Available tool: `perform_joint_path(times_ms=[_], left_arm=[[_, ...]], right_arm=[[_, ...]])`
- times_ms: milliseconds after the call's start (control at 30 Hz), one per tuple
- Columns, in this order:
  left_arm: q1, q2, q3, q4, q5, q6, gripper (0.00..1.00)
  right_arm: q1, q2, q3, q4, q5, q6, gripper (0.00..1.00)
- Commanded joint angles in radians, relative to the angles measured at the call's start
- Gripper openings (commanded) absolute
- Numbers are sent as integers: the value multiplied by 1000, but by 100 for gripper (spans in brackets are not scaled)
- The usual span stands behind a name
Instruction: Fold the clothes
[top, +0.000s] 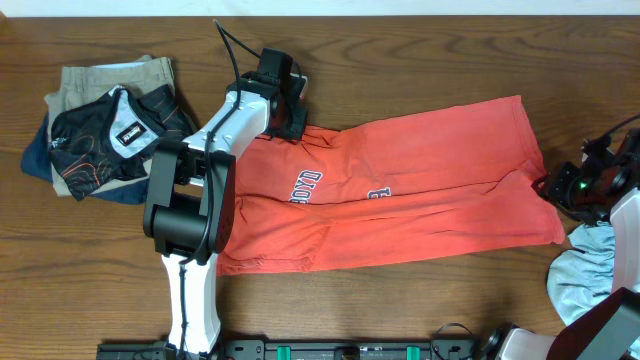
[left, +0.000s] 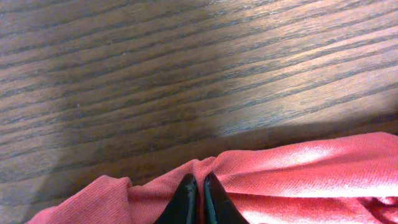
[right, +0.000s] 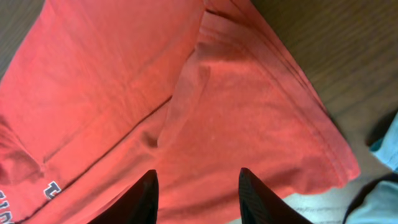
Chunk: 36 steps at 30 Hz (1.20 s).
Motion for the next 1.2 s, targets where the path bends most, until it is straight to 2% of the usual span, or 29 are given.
perform_joint_path(times_ms=[0,267,500,633,733,900,1033,1167], left_arm=[[4,-44,18,-6,-9,-43,6],[12,-208,23,-19,-9,-130,6],[12,-252,23,-179,-5,-209,6],[12,-252,23,-293,3,-209,6],[12,-253,23,-371,3,-209,6],[11,-253,23,-436,3,-209,6],[10,-253,22,-447,3,-209,6],[10,-253,19,-455,3,-209,6]], right_arm=[[16,-5,8,23,4,-7,37],[17,6,8,127,21,17,30],[67,92,8,188,56,16,31],[117,176,50,197,106,15,36],[162,259,137,188,167,15,38],[230,408,318,208,242,15,48],[266,527,407,313,246,15,56],[280,614,417,451,249,27,57]])
